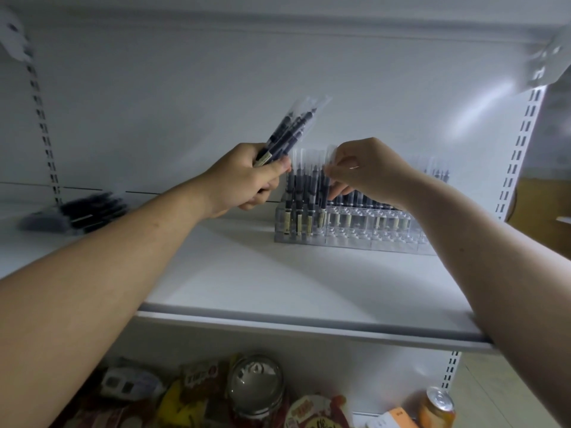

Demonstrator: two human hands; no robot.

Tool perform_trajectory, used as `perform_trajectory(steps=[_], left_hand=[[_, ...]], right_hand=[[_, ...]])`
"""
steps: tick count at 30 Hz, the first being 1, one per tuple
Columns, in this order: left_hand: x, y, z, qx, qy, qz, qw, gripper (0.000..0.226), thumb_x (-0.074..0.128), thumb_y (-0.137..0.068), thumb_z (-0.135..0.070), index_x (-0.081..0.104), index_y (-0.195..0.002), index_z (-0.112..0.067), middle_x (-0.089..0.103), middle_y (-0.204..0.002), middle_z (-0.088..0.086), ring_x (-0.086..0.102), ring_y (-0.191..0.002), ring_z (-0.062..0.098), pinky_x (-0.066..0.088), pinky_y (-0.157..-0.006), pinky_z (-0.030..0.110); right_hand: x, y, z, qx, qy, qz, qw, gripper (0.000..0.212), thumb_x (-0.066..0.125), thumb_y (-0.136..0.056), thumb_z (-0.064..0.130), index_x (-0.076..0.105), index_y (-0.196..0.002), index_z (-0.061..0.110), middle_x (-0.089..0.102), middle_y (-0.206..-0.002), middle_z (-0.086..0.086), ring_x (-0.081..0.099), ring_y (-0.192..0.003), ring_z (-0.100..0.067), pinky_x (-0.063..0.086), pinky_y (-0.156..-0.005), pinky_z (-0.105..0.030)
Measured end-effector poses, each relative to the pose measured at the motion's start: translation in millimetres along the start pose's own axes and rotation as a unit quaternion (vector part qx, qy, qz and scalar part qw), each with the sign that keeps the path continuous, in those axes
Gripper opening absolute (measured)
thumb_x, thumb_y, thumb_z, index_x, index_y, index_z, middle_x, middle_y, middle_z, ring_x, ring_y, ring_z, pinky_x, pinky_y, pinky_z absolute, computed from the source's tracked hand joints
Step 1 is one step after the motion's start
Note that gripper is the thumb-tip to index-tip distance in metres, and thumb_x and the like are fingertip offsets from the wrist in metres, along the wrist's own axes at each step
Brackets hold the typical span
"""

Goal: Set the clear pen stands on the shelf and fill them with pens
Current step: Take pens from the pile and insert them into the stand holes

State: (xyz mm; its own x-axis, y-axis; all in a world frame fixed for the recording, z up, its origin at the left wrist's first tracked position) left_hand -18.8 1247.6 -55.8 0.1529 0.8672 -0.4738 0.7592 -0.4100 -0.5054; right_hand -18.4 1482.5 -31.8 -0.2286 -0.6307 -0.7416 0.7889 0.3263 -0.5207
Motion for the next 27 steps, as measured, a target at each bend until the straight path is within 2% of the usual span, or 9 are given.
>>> perform_trajectory(steps=[5, 9, 11, 14, 17, 19, 21, 25, 27], left_hand=[[0.2, 0.4, 0.5, -0.002, -0.003, 0.002, 1.0, 0.02, 0.05, -0.113, -0.026, 0.046, -0.1, -0.011, 0.036, -0.063, -0.005, 0.028, -0.049, 0.014, 0.02, -0.046, 0.026], [0.3, 0.3, 0.2, 0.0, -0.002, 0.009, 1.0, 0.02, 0.05, -0.113, -0.027, 0.048, -0.102, -0.01, 0.037, -0.063, -0.005, 0.029, -0.048, 0.014, 0.021, -0.045, 0.025], [0.4, 0.6, -0.3, -0.003, 0.003, 0.009, 1.0, 0.021, 0.049, -0.113, -0.027, 0.051, -0.105, -0.008, 0.038, -0.063, -0.004, 0.029, -0.048, 0.013, 0.022, -0.045, 0.025], [1.6, 1.2, -1.7, -0.008, 0.022, 0.008, 1.0, 0.025, 0.049, -0.113, -0.027, 0.054, -0.111, -0.003, 0.042, -0.063, -0.003, 0.029, -0.047, 0.014, 0.021, -0.046, 0.025], [2.2, 1.2, -2.7, -0.016, 0.049, 0.017, 0.999, 0.026, 0.049, -0.113, -0.027, 0.056, -0.111, -0.002, 0.045, -0.065, -0.001, 0.028, -0.048, 0.014, 0.02, -0.047, 0.025], [2.5, 1.4, -3.1, -0.018, 0.065, 0.042, 0.997, 0.026, 0.05, -0.112, -0.028, 0.058, -0.108, -0.003, 0.048, -0.068, 0.001, 0.03, -0.048, 0.014, 0.02, -0.045, 0.025], [4.2, 2.5, -4.0, -0.021, 0.07, 0.069, 0.995, 0.026, 0.05, -0.111, -0.027, 0.06, -0.106, -0.004, 0.052, -0.069, 0.003, 0.032, -0.047, 0.014, 0.022, -0.043, 0.024], [7.6, 3.7, -6.2, -0.029, 0.075, 0.082, 0.993, 0.026, 0.049, -0.112, -0.025, 0.061, -0.107, -0.002, 0.053, -0.068, 0.006, 0.032, -0.044, 0.014, 0.024, -0.042, 0.021], [7.0, 3.0, -5.6, -0.032, 0.078, 0.077, 0.993, 0.026, 0.049, -0.112, -0.026, 0.06, -0.108, -0.002, 0.053, -0.069, 0.007, 0.032, -0.044, 0.015, 0.025, -0.042, 0.021]], right_hand=[[4.3, -1.7, 1.6, -0.02, 0.046, 0.008, 0.999, 0.019, 0.07, -0.099, 0.028, 0.072, -0.096, 0.009, 0.08, -0.079, 0.005, 0.077, -0.072, -0.004, 0.064, -0.076, -0.033], [0.9, -2.2, -2.6, -0.014, 0.067, -0.003, 0.998, 0.022, 0.07, -0.099, 0.031, 0.075, -0.093, 0.011, 0.079, -0.076, 0.006, 0.073, -0.064, 0.001, 0.052, -0.06, -0.013], [-2.0, -1.2, -3.5, -0.018, 0.065, -0.017, 0.998, 0.023, 0.071, -0.098, 0.034, 0.076, -0.093, 0.012, 0.079, -0.077, 0.005, 0.074, -0.065, 0.0, 0.052, -0.063, -0.017], [-8.6, -1.7, -2.6, -0.041, 0.029, -0.082, 0.995, 0.021, 0.07, -0.099, 0.035, 0.074, -0.102, 0.015, 0.078, -0.082, 0.004, 0.075, -0.069, -0.005, 0.062, -0.071, -0.027], [-15.0, -2.0, 3.4, -0.07, -0.081, -0.146, 0.983, 0.016, 0.071, -0.099, 0.029, 0.074, -0.105, 0.014, 0.077, -0.086, 0.002, 0.073, -0.069, -0.013, 0.061, -0.066, -0.025], [-13.6, -1.1, 8.4, -0.072, -0.194, -0.126, 0.97, 0.018, 0.073, -0.098, 0.026, 0.076, -0.108, 0.012, 0.076, -0.086, -0.002, 0.067, -0.068, -0.017, 0.051, -0.06, -0.025], [-8.9, -0.5, 12.1, -0.074, -0.266, -0.088, 0.957, 0.023, 0.074, -0.096, 0.026, 0.076, -0.108, 0.007, 0.075, -0.086, -0.005, 0.064, -0.069, -0.018, 0.045, -0.06, -0.03], [-4.4, -1.8, 13.5, -0.061, -0.308, -0.069, 0.947, 0.033, 0.075, -0.088, 0.031, 0.073, -0.104, 0.002, 0.076, -0.095, -0.014, 0.071, -0.077, -0.02, 0.046, -0.065, -0.034], [-6.3, -2.7, 12.1, -0.05, -0.33, -0.083, 0.939, 0.024, 0.07, -0.097, 0.023, 0.07, -0.105, 0.0, 0.076, -0.096, -0.015, 0.075, -0.084, -0.024, 0.048, -0.067, -0.033]])
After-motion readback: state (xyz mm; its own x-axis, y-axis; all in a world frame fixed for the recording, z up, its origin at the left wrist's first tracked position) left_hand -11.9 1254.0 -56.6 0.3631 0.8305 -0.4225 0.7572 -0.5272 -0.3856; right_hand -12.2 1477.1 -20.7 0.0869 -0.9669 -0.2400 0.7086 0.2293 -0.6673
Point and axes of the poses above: each hand's wrist, its own y-axis away from the middle knuckle, its own x-axis out of the palm, z = x × y, the point moved 2 cm from there along -y, towards the middle knuckle
